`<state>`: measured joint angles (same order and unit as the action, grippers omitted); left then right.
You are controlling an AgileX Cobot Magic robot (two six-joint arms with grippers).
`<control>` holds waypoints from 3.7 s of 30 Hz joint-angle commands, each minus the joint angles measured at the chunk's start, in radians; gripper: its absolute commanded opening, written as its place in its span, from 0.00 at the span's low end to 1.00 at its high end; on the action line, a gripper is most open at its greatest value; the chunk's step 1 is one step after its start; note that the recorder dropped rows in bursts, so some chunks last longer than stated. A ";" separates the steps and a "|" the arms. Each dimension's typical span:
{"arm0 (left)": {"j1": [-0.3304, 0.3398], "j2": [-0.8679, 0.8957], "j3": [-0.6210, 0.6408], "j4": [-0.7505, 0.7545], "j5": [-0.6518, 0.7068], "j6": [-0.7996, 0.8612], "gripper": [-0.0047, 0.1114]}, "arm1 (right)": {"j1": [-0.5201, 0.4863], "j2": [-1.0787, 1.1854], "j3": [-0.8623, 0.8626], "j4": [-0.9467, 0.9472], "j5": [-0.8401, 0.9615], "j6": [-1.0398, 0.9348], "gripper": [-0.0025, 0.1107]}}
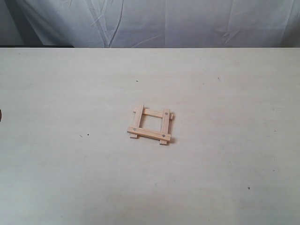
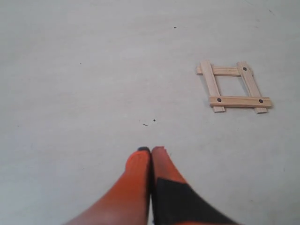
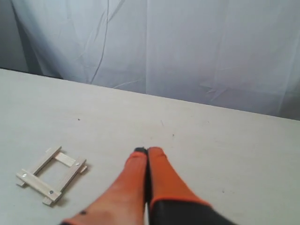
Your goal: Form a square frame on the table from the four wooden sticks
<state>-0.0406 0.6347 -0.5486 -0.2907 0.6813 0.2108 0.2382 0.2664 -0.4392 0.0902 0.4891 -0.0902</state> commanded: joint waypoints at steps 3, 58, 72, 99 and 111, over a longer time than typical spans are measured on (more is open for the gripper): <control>-0.003 -0.006 0.003 -0.006 -0.004 -0.001 0.04 | -0.128 -0.056 0.015 -0.008 0.013 0.042 0.01; -0.011 -0.086 0.064 0.109 -0.157 0.056 0.04 | -0.260 -0.266 0.439 -0.051 -0.125 0.125 0.01; -0.011 -0.542 0.549 0.127 -0.551 0.056 0.04 | -0.260 -0.266 0.439 -0.051 -0.125 0.125 0.01; -0.011 -0.635 0.549 0.321 -0.437 -0.177 0.04 | -0.260 -0.266 0.439 -0.051 -0.123 0.125 0.01; -0.011 -0.635 0.549 0.315 -0.437 -0.177 0.04 | -0.260 -0.266 0.439 -0.051 -0.126 0.126 0.01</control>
<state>-0.0466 0.0064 -0.0047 0.0238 0.2377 0.0417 -0.0158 0.0074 -0.0020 0.0452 0.3768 0.0360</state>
